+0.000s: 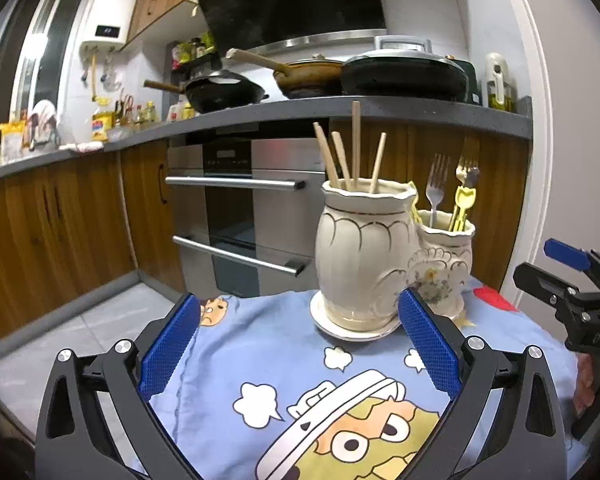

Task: Organize utensils

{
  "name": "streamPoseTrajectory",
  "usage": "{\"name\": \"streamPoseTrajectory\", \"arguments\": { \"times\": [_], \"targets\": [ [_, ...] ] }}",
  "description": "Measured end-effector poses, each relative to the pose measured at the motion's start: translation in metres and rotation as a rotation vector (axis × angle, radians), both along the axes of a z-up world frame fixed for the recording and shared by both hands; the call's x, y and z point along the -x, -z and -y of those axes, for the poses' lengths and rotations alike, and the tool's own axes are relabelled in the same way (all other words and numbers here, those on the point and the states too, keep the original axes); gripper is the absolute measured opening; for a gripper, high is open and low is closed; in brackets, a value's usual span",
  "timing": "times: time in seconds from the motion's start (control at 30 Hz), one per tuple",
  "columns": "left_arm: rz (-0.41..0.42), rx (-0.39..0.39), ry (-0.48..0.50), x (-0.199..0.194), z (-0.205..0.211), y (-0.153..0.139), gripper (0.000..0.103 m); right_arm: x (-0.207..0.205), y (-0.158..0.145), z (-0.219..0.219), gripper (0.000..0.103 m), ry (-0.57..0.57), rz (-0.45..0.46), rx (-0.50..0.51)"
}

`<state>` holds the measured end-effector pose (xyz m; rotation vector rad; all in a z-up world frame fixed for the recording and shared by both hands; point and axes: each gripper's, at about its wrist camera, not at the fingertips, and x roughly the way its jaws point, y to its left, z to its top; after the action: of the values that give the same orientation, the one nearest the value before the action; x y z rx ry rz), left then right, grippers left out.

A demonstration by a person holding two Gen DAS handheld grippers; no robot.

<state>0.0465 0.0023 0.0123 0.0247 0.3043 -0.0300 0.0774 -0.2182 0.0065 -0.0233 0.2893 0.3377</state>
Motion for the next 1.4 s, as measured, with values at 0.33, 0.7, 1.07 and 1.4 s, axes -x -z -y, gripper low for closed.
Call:
{"name": "streamPoseTrajectory", "arguments": {
  "times": [0.33, 0.7, 1.07, 1.4],
  "targets": [
    [0.004, -0.003, 0.011, 0.0005, 0.0034, 0.0005, 0.098, -0.0001, -0.0002, -0.0004, 0.098, 0.002, -0.008, -0.002],
    [0.005, -0.004, 0.012, 0.0008, 0.0030, 0.0004, 0.098, -0.0002, -0.0001, -0.0004, 0.098, 0.002, -0.008, -0.002],
    [0.005, -0.004, 0.012, 0.0007, 0.0031, 0.0005, 0.098, -0.0002, 0.0000, -0.0003, 0.098, 0.002, -0.008, -0.002],
    [0.005, -0.004, 0.012, 0.0008, 0.0029, 0.0006, 0.098, -0.0005, -0.0001, -0.0004, 0.098, 0.002, -0.009, -0.002]
  ]
}}
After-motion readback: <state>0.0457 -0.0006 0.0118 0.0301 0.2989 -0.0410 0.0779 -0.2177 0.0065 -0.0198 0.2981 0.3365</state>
